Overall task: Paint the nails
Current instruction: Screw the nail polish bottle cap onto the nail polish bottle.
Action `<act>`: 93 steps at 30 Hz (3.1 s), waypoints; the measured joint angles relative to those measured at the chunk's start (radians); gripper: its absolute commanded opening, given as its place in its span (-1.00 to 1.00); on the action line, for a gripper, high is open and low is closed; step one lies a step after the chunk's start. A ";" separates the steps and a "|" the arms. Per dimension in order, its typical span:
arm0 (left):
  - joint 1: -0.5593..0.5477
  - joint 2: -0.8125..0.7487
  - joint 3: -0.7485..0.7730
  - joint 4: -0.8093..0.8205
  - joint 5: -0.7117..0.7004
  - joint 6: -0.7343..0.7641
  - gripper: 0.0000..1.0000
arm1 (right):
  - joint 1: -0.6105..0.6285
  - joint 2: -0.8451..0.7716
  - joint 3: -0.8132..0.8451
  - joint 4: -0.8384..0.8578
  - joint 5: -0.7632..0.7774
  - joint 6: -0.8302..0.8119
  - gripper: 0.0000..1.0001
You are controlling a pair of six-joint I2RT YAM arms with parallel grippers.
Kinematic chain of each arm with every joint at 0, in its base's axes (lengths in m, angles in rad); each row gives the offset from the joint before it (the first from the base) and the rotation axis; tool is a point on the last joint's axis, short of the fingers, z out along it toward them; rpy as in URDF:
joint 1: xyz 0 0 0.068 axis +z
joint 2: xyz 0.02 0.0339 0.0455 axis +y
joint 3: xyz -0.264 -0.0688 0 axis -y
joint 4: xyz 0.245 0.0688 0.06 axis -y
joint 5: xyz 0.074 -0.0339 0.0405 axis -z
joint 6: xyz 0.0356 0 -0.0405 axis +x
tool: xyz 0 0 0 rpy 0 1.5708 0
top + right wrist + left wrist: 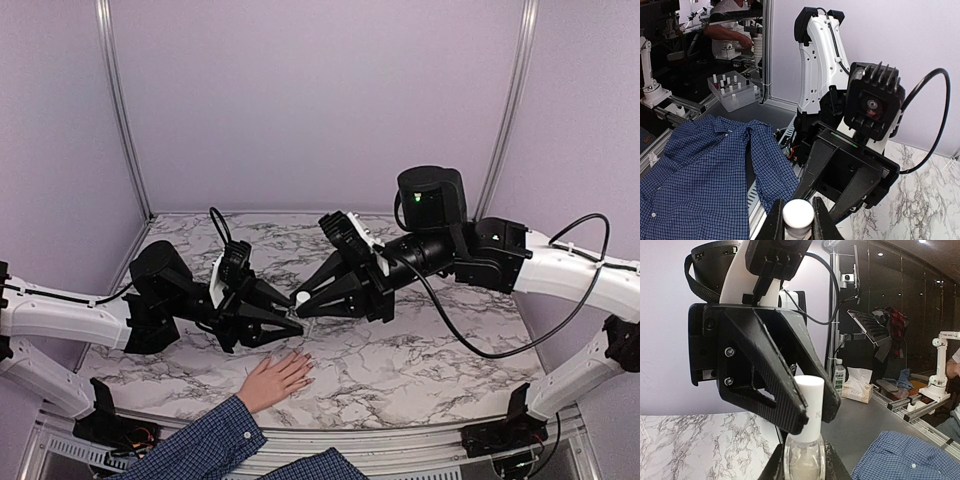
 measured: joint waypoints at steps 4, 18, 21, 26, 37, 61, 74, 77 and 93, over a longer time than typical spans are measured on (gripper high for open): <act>0.000 -0.006 0.000 -0.003 -0.005 0.002 -1.00 | -0.005 0.000 -0.011 0.029 -0.013 0.014 -0.90; 0.000 -0.060 -0.009 -0.035 -0.173 0.049 -1.00 | -0.034 -0.001 -0.025 0.130 0.040 0.077 -0.98; 0.000 -0.068 -0.012 -0.041 -0.219 0.061 -1.00 | -0.039 0.000 -0.025 0.144 0.068 0.092 -1.00; 0.000 -0.079 -0.023 -0.051 -0.301 0.080 -1.00 | -0.049 0.008 -0.025 0.159 0.116 0.122 -1.00; 0.003 -0.080 -0.032 -0.064 -0.545 0.113 -1.00 | -0.069 0.047 -0.024 0.231 0.293 0.211 -1.00; 0.003 0.028 -0.033 -0.051 -0.854 0.135 -1.00 | -0.073 0.116 -0.068 0.317 0.597 0.372 -0.68; 0.003 0.021 -0.029 -0.033 -0.778 0.131 -1.00 | -0.060 0.062 -0.098 0.271 0.572 0.351 0.09; 0.004 0.008 -0.027 -0.034 -0.727 0.130 -1.00 | -0.060 0.035 -0.113 0.261 0.542 0.334 0.20; 0.003 -0.012 0.031 -0.085 -0.142 0.085 -1.00 | -0.054 -0.084 -0.077 0.090 0.151 0.115 0.19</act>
